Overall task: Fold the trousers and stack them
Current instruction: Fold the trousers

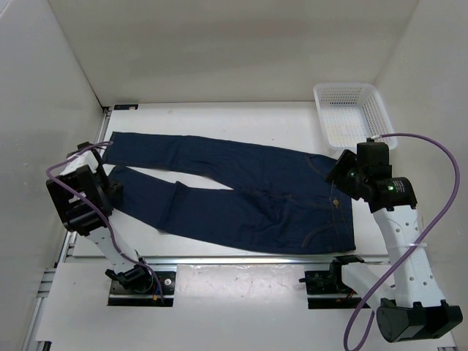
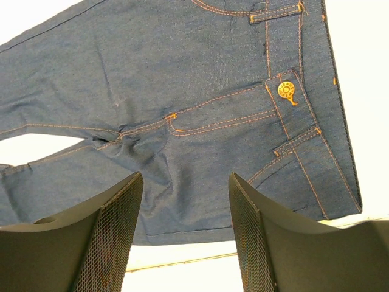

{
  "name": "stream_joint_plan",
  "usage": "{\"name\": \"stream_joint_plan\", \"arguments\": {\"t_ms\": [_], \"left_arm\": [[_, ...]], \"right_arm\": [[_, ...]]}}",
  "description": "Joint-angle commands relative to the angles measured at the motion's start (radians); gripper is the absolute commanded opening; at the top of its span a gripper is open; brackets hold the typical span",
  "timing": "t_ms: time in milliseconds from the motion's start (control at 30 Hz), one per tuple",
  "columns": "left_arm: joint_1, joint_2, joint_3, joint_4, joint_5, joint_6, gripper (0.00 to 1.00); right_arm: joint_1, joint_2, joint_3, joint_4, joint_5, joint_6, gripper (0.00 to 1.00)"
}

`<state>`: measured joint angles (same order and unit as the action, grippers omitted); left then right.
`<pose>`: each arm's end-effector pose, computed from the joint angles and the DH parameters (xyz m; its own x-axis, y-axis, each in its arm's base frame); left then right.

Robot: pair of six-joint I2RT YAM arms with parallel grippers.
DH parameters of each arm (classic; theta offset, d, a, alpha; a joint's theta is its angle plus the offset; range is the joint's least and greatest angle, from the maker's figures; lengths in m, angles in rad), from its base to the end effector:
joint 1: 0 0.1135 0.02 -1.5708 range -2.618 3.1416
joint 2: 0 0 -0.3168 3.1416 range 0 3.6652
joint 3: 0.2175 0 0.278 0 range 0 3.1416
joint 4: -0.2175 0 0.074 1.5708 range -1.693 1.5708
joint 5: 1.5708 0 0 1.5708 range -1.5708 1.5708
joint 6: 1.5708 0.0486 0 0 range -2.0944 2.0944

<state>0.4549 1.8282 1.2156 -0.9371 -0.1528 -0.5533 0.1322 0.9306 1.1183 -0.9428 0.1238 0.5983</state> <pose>0.3200 0.1647 0.1909 -0.5344 -0.8395 -0.0979 -0.8439 0.5233 0.1184 0.1745 0.0172 0.3934 -0.5848 0.4861 -0.6494 0.3482 0.8735 0.3402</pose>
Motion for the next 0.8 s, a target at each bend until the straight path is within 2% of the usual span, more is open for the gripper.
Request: {"name": "stream_joint_plan", "arguments": {"t_ms": [0,133,233,433,533,700,767], "left_arm": [[-0.004,0.021,0.061,0.015,-0.044,0.015,0.58],[-0.004,0.052,0.088,0.006,-0.076,0.024,0.56],[-0.004,0.052,0.098,0.006,-0.097,0.024,0.66],[-0.004,0.02,0.087,0.015,-0.099,0.036,0.75],[-0.013,0.02,0.087,0.024,-0.099,0.056,0.72],[-0.013,0.034,0.082,0.06,0.069,0.081,0.79],[-0.013,0.034,0.073,0.06,0.082,0.081,0.84]], "right_arm": [[-0.002,-0.018,0.043,-0.022,-0.001,-0.014,0.64],[-0.002,-0.027,0.052,-0.031,0.008,-0.014,0.64],[-0.002,-0.027,0.052,-0.04,0.008,-0.014,0.64],[-0.002,-0.027,0.052,-0.04,0.008,-0.014,0.64],[-0.002,-0.027,0.052,-0.04,0.008,-0.014,0.64],[-0.002,-0.027,0.052,-0.04,0.008,-0.014,0.64],[-0.002,-0.027,0.052,-0.04,0.008,-0.014,0.64]]}}
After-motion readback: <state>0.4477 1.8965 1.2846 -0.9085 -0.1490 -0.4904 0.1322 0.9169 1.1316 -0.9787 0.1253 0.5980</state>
